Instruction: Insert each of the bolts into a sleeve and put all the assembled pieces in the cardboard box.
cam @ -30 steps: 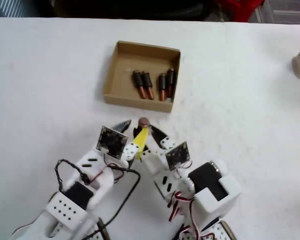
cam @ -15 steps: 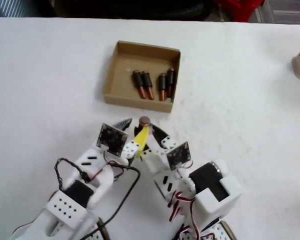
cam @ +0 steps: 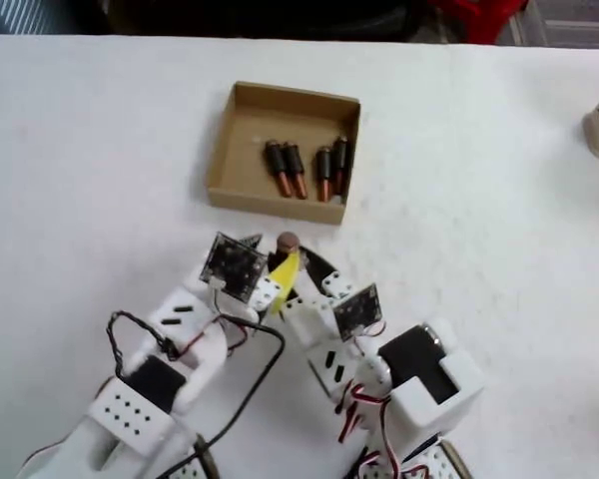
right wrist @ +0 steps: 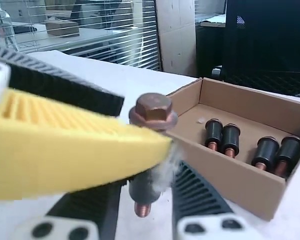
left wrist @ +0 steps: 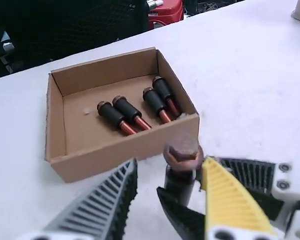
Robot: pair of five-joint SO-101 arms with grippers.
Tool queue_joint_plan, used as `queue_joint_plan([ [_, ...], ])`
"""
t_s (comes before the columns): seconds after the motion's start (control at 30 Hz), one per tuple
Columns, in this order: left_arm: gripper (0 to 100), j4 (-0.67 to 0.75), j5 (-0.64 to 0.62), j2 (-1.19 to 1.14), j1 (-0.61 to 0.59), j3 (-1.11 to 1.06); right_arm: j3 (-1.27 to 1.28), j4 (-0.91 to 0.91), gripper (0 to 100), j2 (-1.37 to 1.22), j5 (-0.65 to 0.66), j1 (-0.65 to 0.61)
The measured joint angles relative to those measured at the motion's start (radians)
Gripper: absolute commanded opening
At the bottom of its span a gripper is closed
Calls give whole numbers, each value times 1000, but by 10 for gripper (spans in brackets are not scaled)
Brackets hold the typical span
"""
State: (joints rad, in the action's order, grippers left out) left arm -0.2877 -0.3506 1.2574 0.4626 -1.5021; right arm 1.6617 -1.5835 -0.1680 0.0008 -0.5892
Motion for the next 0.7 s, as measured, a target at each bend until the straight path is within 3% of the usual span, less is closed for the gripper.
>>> queue_joint_plan([
  [0.2, 391, -215, -6, 2, 0, 129, 0, 0, 16, 0, 2, -5],
  [0.37, 367, -233, -52, 2, 0, 143, 0, 0, 16, 0, 2, -3],
  [0.5, 288, -242, -57, 2, -8, 173, 0, 0, 16, 0, 2, -5],
  [0.7, 95, -242, -57, 2, -110, 183, 0, 0, 16, 0, 2, -5],
])
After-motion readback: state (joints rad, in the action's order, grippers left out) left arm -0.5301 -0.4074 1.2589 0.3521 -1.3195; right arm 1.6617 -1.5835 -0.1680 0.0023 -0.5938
